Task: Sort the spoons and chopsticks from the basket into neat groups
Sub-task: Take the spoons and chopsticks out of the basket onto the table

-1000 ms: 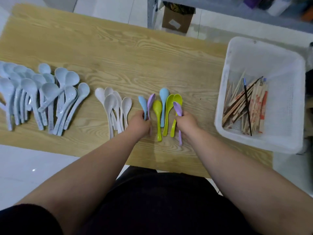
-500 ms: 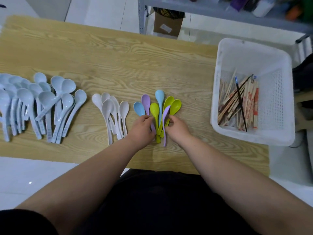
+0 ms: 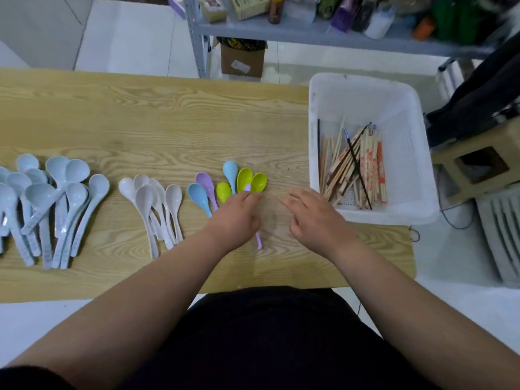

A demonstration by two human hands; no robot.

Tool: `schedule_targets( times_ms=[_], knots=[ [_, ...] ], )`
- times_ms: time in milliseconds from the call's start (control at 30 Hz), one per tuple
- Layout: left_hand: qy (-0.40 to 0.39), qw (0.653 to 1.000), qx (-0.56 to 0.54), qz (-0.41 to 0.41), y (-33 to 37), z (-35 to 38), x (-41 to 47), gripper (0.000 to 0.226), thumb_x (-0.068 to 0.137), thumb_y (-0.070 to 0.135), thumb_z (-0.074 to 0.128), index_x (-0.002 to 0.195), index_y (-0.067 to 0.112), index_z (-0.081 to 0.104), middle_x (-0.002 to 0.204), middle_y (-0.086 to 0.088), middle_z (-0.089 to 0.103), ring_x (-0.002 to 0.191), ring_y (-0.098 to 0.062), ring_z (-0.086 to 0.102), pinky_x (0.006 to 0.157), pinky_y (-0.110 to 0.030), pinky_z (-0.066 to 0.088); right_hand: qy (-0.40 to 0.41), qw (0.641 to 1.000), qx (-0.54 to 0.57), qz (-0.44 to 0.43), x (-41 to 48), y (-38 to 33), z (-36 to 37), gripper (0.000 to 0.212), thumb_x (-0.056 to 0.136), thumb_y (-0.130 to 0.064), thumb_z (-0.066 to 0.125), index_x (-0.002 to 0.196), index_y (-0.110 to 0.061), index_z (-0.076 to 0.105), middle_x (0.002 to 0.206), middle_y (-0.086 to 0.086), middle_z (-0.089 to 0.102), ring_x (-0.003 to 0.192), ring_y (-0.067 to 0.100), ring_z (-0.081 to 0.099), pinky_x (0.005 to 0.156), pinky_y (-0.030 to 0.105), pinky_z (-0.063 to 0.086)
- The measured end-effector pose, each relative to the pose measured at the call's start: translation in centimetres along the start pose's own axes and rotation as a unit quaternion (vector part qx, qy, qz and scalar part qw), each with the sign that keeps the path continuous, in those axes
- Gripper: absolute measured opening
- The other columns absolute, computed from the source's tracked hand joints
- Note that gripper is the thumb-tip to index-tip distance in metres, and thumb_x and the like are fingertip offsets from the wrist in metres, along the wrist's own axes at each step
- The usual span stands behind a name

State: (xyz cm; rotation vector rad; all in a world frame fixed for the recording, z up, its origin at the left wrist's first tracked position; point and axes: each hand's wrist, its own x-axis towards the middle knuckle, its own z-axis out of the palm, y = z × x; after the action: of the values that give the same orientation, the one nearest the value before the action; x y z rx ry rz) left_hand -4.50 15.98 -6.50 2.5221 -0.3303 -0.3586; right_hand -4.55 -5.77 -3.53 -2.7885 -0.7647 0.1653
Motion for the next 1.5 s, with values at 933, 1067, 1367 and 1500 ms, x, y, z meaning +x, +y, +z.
schedule_targets(
  times_ms=[933,1067,1367,1500],
  knots=[
    [0.004,0.99,0.036,-0.137,18.4,10.7,2.7,0.104,0.083,0.063,0.066,0.16,0.022,0.01,0.166,-0.003,0.005,0.15,-0.025,0.024,0.114,-0.038,0.033,-0.152,0.979,-0.022,0.13,-16.2,22.7,-3.6,0.076,0.09,-0.073,0.008,0.135,-0.034,0.056,0.121,-0.004,0.064,0.111,0.019,0.058,0.089,0.038,0.04],
    [0.004,0.993,0.074,-0.094,18.4,10.2,2.9,0.105,0.083,0.062,0.066,0.16,0.015,0.013,0.167,-0.012,-0.002,0.154,-0.029,0.001,0.122,-0.041,0.017,-0.16,0.976,-0.017,0.15,-16.5,22.1,-3.8,0.075,0.09,-0.073,0.009,0.137,-0.036,0.054,0.125,-0.005,0.063,0.113,0.019,0.057,0.091,0.039,0.04],
    [-0.031,0.993,0.109,0.021,18.0,11.0,4.1,0.095,0.091,0.059,0.056,0.158,0.006,0.018,0.169,-0.01,-0.007,0.154,-0.021,-0.017,0.123,-0.033,0.0,-0.161,0.97,-0.032,0.18,-17.4,21.9,-4.1,0.075,0.09,-0.074,0.011,0.131,-0.032,0.057,0.123,-0.006,0.065,0.111,0.019,0.059,0.093,0.042,0.046],
    [-0.035,0.993,0.113,0.024,17.9,10.9,4.1,0.095,0.09,0.06,0.056,0.158,0.007,0.017,0.169,-0.011,-0.005,0.154,-0.022,-0.015,0.123,-0.033,-0.001,-0.163,0.971,-0.026,0.173,-17.4,22.0,-3.9,0.074,0.091,-0.074,0.013,0.13,-0.031,0.059,0.121,-0.005,0.066,0.111,0.019,0.059,0.092,0.041,0.046]
  ],
)
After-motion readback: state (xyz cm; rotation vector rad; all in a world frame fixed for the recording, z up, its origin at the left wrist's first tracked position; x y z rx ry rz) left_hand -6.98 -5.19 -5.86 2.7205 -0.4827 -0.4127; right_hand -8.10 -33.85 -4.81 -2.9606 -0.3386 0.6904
